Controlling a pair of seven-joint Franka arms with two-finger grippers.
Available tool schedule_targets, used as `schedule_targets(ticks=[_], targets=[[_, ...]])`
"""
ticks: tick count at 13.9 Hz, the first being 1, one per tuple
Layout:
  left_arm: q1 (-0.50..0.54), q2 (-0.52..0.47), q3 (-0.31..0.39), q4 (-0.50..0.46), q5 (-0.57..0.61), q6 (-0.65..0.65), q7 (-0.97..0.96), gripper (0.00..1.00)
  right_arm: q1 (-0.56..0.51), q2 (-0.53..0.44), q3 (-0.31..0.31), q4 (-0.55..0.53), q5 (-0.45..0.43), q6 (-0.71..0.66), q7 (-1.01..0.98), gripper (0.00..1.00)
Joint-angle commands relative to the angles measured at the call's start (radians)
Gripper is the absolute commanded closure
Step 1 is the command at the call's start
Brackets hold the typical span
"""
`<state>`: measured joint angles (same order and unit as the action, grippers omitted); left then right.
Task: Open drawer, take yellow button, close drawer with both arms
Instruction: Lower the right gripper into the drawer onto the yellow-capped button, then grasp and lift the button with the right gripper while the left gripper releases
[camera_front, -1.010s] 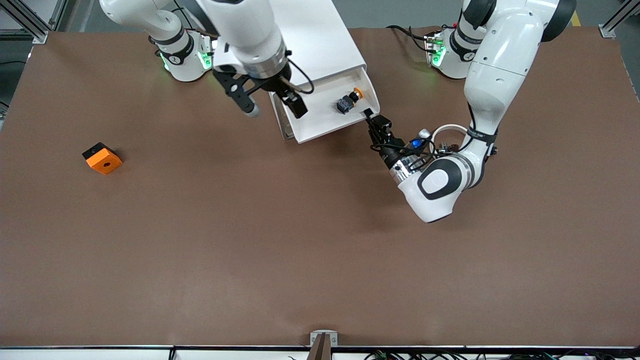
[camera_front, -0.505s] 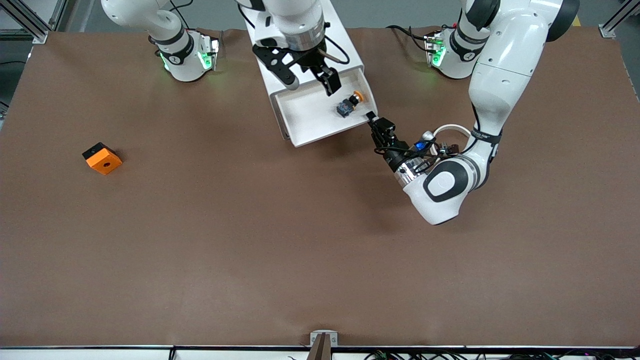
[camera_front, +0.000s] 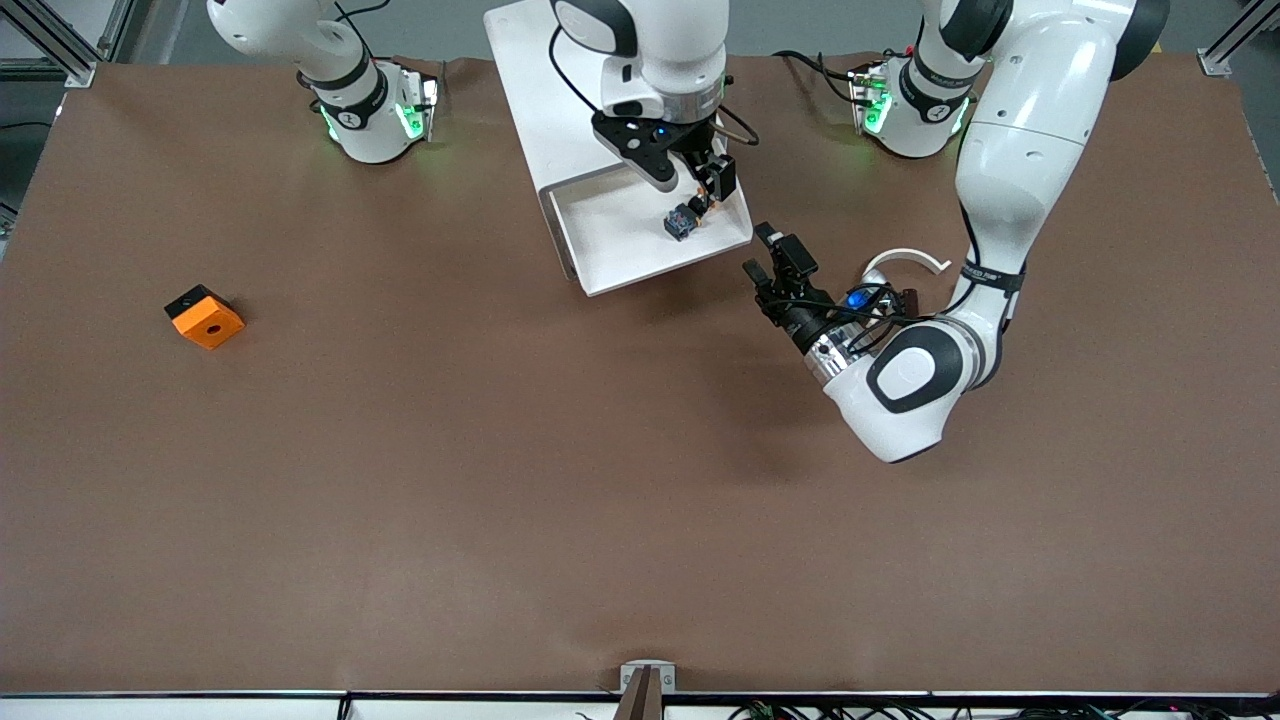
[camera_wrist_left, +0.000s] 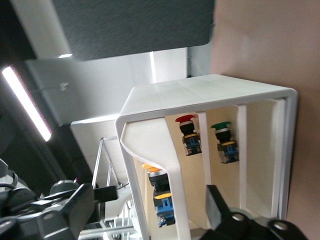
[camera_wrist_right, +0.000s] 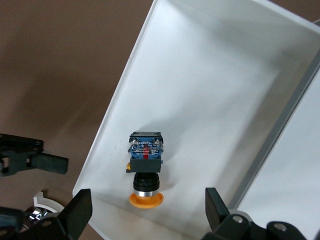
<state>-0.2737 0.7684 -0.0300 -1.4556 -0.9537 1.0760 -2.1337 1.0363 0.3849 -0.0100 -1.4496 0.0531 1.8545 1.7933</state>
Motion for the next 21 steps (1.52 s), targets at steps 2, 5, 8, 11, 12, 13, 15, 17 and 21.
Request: schedule_targets(ticks=[2,5,8,11,12,13,15,17,21], targets=[[0.024,-0.018,0.005,0.125,0.123,-0.01,0.202,0.0,0.011,0.022,-0.013,0.017,-0.036,-0.004,0.012,0.0],[0.037,-0.018,0.025,0.205,0.179,0.001,0.481,0.0,0.01,0.049,-0.013,0.018,-0.058,0.031,0.012,0.0],[0.031,-0.053,0.062,0.227,0.237,0.031,0.77,0.0,0.018,0.094,-0.015,0.02,-0.064,0.06,0.014,0.0],[0.027,-0.107,0.064,0.228,0.337,0.157,0.986,0.0,0.024,0.106,-0.015,0.02,-0.065,0.066,0.012,0.0],[0.024,-0.124,0.062,0.228,0.357,0.186,1.05,0.0,0.024,0.108,-0.015,0.02,-0.065,0.069,0.012,0.0],[0.024,-0.136,0.064,0.227,0.36,0.199,1.101,0.0,0.024,0.108,-0.015,0.02,-0.065,0.077,0.012,0.0],[0.022,-0.147,0.062,0.225,0.366,0.199,1.165,0.0,0.022,0.112,-0.016,0.02,-0.068,0.078,0.011,0.02],[0.016,-0.17,0.055,0.227,0.403,0.2,1.219,0.0,0.019,0.114,-0.016,0.02,-0.094,0.077,0.011,0.07],[-0.005,-0.199,0.055,0.222,0.441,0.226,1.29,0.0,0.011,0.115,-0.019,0.02,-0.105,0.074,0.006,0.14]])
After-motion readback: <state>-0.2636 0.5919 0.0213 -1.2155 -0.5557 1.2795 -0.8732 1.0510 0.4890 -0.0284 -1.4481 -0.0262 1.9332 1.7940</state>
